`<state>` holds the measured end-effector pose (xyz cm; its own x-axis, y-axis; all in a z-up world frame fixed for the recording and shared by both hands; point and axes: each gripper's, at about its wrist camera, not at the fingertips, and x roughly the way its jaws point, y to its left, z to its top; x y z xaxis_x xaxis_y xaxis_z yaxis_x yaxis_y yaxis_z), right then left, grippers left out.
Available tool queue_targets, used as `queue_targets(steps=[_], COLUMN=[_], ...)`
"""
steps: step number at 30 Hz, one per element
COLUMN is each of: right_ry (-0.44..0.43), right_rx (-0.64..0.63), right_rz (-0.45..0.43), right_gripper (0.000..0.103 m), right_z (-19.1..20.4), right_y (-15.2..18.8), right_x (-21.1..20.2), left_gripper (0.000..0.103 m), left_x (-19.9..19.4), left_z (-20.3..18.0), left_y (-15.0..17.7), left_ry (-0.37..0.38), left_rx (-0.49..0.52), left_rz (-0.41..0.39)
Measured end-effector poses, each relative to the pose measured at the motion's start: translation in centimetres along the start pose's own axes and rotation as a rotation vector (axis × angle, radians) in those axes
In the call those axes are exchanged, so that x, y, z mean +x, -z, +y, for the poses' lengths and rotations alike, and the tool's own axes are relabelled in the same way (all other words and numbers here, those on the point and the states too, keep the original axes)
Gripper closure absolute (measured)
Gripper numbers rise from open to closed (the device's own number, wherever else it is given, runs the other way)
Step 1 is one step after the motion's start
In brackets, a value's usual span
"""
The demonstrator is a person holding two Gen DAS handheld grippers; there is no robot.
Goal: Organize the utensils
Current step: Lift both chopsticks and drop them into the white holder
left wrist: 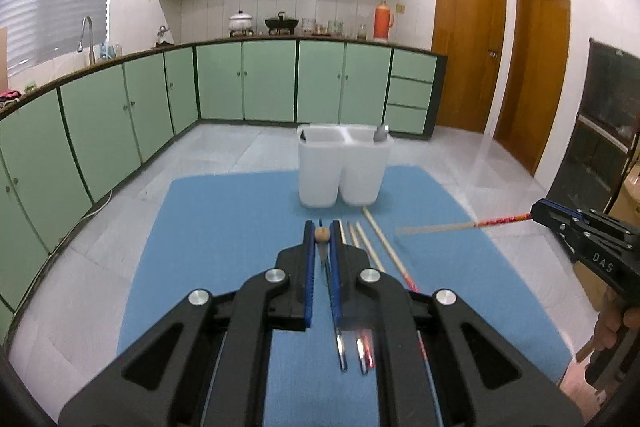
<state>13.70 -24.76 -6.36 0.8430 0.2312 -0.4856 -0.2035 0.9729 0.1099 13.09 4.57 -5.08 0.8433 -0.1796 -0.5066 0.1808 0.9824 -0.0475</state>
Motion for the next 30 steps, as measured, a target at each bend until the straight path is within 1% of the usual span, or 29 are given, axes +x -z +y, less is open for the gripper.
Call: queue_targets(steps=[6, 13, 16, 20, 25, 27, 30], right_ry=[-0.039, -0.085, -0.118, -0.154, -0.169, -0.162, -0.144], right_rx=[-0.008, -0.027, -0.033, -0.035, -0.044, -0.055, -0.062], right_rz=[-0.037, -0.030, -0.045, -0.077, -0.135, -0.164, -0.189], right_gripper=[0.097, 0.097, 0.097, 0.097, 0.097, 0.097, 0.097], right_z=[0.0, 0.7, 0.9, 0.8, 0.8, 0.9, 0.8], right_y=[-4.1, -6.9, -7.9, -9.7, -12.4, -13.6, -15.1], right_x=[0.0, 0.5, 0.3, -0.2, -0.7, -0.8, -0.6], left_gripper=[0.097, 0.097, 0.097, 0.097, 0.097, 0.097, 0.097], left_x=[0.9, 0.9, 0.7, 0.0, -0.7, -0.8, -0.6], left_z=[-0.1, -0.1, 0.0, -0.2, -0.4, -0.6, -1.0], left_y=[-2.8, -5.0, -5.9, -7.7, -11.1, -12.8, -15.0], left_ry=[0.008, 0.032, 0.034, 0.044, 0.046, 0.040, 0.040], left_rx=[0.007, 0.010, 0.010, 0.003, 0.000, -0.001, -0.007], left_rz=[-0.019, -0.052, -0.076, -0.125, -0.221, -0.268, -0.318])
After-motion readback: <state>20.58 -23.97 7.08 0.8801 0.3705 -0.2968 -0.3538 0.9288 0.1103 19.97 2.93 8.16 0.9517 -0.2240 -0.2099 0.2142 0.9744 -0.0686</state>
